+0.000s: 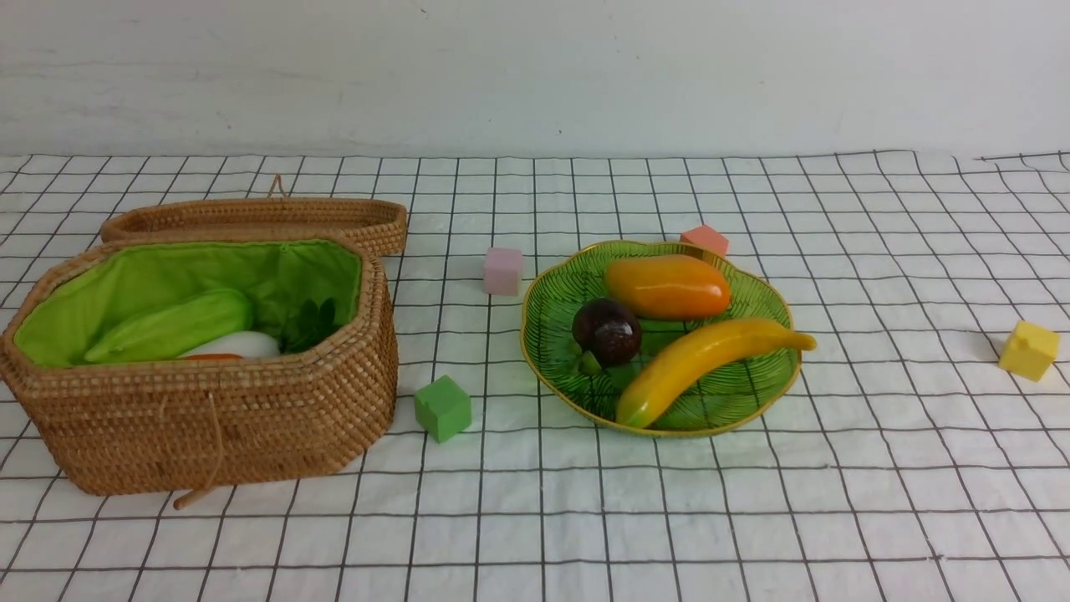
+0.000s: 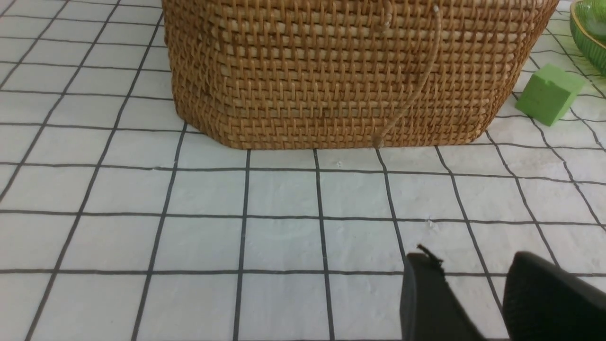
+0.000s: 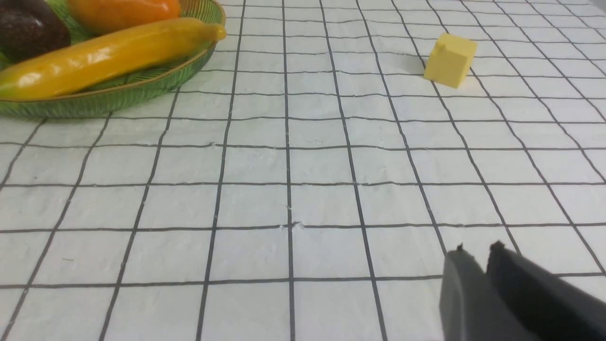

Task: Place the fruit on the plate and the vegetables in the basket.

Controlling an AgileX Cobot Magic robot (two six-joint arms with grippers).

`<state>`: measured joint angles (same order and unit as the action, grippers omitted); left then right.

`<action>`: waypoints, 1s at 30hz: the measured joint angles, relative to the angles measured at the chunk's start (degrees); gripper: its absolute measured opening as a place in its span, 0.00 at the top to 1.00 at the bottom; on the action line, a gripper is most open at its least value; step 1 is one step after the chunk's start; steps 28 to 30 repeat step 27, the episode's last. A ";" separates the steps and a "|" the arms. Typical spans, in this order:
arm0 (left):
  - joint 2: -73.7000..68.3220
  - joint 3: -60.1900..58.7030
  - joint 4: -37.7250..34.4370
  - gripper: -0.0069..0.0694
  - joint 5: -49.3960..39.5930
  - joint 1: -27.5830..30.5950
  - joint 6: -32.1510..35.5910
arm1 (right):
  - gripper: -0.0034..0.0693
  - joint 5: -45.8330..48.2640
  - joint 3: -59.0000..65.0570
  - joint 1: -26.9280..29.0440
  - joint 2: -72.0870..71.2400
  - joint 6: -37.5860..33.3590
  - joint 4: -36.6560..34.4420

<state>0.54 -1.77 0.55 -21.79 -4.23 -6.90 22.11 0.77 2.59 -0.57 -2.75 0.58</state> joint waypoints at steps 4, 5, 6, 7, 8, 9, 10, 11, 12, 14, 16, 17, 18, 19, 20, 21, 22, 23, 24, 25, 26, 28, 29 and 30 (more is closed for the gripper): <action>0.00 0.00 0.00 0.60 0.00 0.00 0.00 | 0.81 0.00 0.00 0.00 0.00 0.00 0.00; 0.00 0.00 0.00 0.60 0.00 0.00 0.00 | 0.81 0.00 0.00 0.00 0.00 0.00 0.00; 0.00 0.00 0.00 0.60 0.00 0.00 0.00 | 0.81 0.00 0.00 0.00 0.00 0.00 0.00; 0.00 0.00 0.00 0.60 0.00 0.00 0.00 | 0.81 0.00 0.00 0.00 0.00 0.00 0.00; 0.00 0.00 0.00 0.60 0.00 0.00 0.00 | 0.80 0.00 0.00 0.00 0.00 0.00 0.00; 0.00 0.00 0.00 0.60 0.00 0.00 0.00 | 0.80 0.00 0.00 0.00 0.00 0.00 0.00; 0.00 0.00 0.00 0.60 0.00 0.00 0.00 | 0.80 0.00 0.00 0.00 0.00 0.00 0.00; 0.00 0.00 0.00 0.60 0.00 0.00 0.00 | 0.80 0.00 0.00 0.00 0.00 0.00 0.00; 0.00 0.00 0.00 0.60 0.00 0.00 0.00 | 0.80 0.00 0.00 0.00 0.00 0.00 0.00; 0.00 0.00 0.00 0.60 0.00 0.00 0.00 | 0.80 0.00 0.00 0.00 0.00 0.00 0.00; 0.00 0.00 0.00 0.60 0.00 0.00 0.00 | 0.79 0.00 0.00 0.00 0.00 0.00 0.00; 0.00 0.00 0.00 0.60 0.00 0.00 0.00 | 0.79 0.00 0.00 0.00 0.00 0.00 0.00; 0.00 0.00 0.00 0.60 0.00 0.00 0.00 | 0.79 0.00 0.00 0.00 0.00 0.00 0.00; 0.00 0.00 0.00 0.60 0.00 0.00 0.00 | 0.79 0.00 0.00 0.00 0.00 0.00 0.00; 0.00 0.00 0.00 0.60 0.00 0.00 0.00 | 0.79 0.00 0.00 0.00 0.00 0.00 0.00; 0.00 0.00 0.00 0.60 0.00 0.00 0.00 | 0.79 0.00 0.00 0.00 0.00 0.00 0.00; 0.00 0.00 0.00 0.60 0.00 0.00 0.00 | 0.79 0.00 0.00 0.00 0.00 0.00 0.00; 0.00 0.00 0.00 0.60 0.00 0.00 0.00 | 0.79 0.00 0.00 0.00 0.00 0.00 0.00; 0.00 0.00 0.00 0.60 0.00 0.00 0.00 | 0.79 0.00 0.00 0.00 0.00 0.00 0.00; 0.00 0.00 0.00 0.60 0.00 0.00 0.00 | 0.79 0.00 0.00 0.00 0.00 0.00 0.00; 0.00 0.00 0.00 0.60 0.00 0.00 0.00 | 0.79 0.00 0.00 0.00 0.00 0.00 0.00; 0.00 0.00 0.00 0.60 0.00 0.00 0.00 | 0.79 0.00 0.00 0.00 0.00 0.00 0.00; 0.00 0.00 0.00 0.60 0.00 0.00 0.00 | 0.79 0.00 0.00 0.00 0.00 0.00 0.00; 0.00 0.00 0.00 0.60 0.00 0.00 0.00 | 0.79 0.00 0.00 0.00 0.00 0.00 0.00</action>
